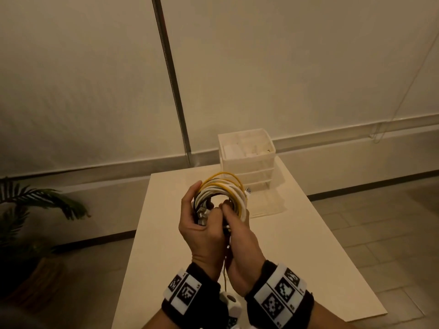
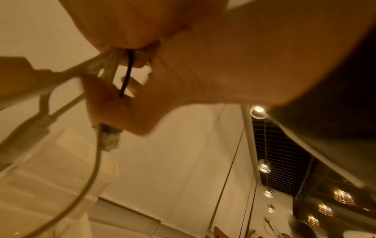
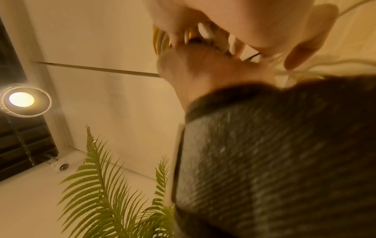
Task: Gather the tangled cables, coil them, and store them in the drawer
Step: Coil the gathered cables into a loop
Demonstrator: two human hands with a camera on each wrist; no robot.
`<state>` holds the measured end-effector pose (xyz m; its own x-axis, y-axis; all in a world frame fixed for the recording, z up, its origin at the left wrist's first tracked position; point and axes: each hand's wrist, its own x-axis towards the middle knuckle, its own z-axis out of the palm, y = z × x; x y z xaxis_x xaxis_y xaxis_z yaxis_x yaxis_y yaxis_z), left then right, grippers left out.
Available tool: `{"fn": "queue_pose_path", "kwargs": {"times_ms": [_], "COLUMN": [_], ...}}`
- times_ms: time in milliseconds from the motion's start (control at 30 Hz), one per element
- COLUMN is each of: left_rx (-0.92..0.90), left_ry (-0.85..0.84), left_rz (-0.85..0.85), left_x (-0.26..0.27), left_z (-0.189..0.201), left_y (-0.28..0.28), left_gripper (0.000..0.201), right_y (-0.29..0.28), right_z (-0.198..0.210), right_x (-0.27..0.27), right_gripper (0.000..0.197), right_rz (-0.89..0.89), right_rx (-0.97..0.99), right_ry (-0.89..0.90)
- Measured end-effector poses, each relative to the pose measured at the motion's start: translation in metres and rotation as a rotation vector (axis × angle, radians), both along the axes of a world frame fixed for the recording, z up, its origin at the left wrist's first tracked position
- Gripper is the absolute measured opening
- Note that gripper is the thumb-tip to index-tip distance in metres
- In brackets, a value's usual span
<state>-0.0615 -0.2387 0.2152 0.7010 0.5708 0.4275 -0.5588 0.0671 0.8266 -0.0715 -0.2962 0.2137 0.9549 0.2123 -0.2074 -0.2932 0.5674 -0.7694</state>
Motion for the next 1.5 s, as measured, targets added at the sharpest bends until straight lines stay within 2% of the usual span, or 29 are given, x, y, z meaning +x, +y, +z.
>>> {"fn": "queue_pose_path", "kwargs": {"times_ms": [133, 233, 333, 467, 533, 633, 767, 800, 900, 967, 1200, 1333, 1400, 1500], "left_rx": [0.046, 0.155, 0.328, 0.382, 0.322, 0.192, 0.010, -0.025, -0.066, -0.074, -0.241, -0.345, -0.320, -0.207], "left_ry": [-0.017, 0.001, 0.016, 0.033, 0.064, 0.091, 0.120, 0.130, 0.158, 0.171, 0.207, 0.225, 0.212, 0.169], "left_rz": [-0.026, -0.110, -0.186, -0.239, -0.217, -0.143, -0.100, -0.098, -0.085, -0.088, -0.227, -0.417, -0.470, -0.454], "left_x": [-0.002, 0.000, 0.007, 0.004, 0.002, 0.000, -0.002, -0.002, -0.004, -0.005, -0.004, -0.006, -0.007, -0.008], "left_z": [0.004, 0.013, 0.025, 0.031, 0.027, 0.022, 0.015, 0.013, 0.008, 0.005, 0.007, 0.006, 0.001, -0.003], "left_y": [0.010, 0.018, 0.029, 0.026, 0.015, 0.002, -0.012, -0.016, -0.025, -0.027, -0.027, -0.024, -0.019, -0.012], "left_gripper": [0.050, 0.048, 0.047, 0.046, 0.045, 0.043, 0.043, 0.044, 0.045, 0.046, 0.063, 0.065, 0.069, 0.091], "right_y": [-0.024, -0.042, -0.052, -0.057, -0.050, -0.038, -0.029, -0.028, -0.028, -0.027, -0.023, -0.020, -0.019, -0.019], "right_z": [0.010, 0.019, 0.026, 0.041, 0.046, 0.050, 0.039, 0.038, 0.035, 0.033, 0.042, 0.041, 0.038, 0.033], "right_x": [-0.004, -0.004, 0.003, 0.011, 0.012, 0.012, 0.018, 0.019, 0.019, 0.018, 0.025, 0.032, 0.032, 0.031], "right_gripper": [0.032, 0.041, 0.042, 0.063, 0.055, 0.039, 0.061, 0.059, 0.023, 0.020, 0.027, 0.031, 0.033, 0.029], "right_rz": [0.046, 0.068, 0.142, 0.096, 0.009, -0.108, -0.206, -0.208, -0.211, -0.217, -0.316, -0.284, -0.261, -0.209], "right_rx": [-0.164, -0.195, -0.043, -0.136, -0.173, -0.169, -0.127, -0.117, -0.161, -0.169, -0.110, -0.073, -0.074, -0.052], "right_ry": [-0.151, -0.229, -0.222, -0.302, -0.328, -0.246, -0.080, -0.041, 0.007, 0.025, -0.022, -0.024, -0.026, 0.016]}}
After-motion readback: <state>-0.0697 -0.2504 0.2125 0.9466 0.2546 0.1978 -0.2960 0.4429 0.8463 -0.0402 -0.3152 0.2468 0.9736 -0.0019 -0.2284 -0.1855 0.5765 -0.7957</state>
